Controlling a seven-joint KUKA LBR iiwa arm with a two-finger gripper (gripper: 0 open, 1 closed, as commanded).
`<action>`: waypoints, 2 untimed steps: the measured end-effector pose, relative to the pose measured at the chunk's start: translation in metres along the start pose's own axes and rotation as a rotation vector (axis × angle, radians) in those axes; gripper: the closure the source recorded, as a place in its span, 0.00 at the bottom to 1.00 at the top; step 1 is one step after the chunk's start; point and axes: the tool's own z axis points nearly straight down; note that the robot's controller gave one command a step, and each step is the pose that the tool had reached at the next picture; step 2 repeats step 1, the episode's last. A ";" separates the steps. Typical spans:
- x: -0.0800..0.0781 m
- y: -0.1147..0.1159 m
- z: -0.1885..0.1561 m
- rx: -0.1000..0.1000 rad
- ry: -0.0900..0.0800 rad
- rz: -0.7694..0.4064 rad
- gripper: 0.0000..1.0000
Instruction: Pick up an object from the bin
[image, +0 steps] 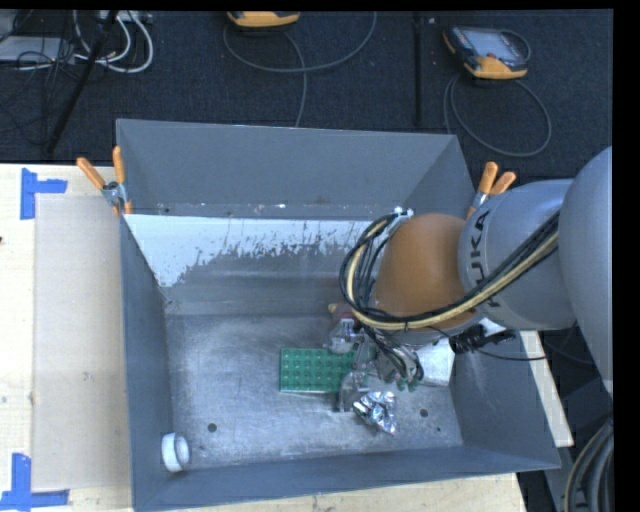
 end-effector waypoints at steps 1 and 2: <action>0.007 -0.008 -0.259 0.001 -0.006 0.084 1.00; 0.007 -0.008 -0.259 0.001 -0.006 0.084 1.00</action>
Offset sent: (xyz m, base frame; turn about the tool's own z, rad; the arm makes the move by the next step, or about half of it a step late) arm -0.0090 -0.0089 0.2543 0.0862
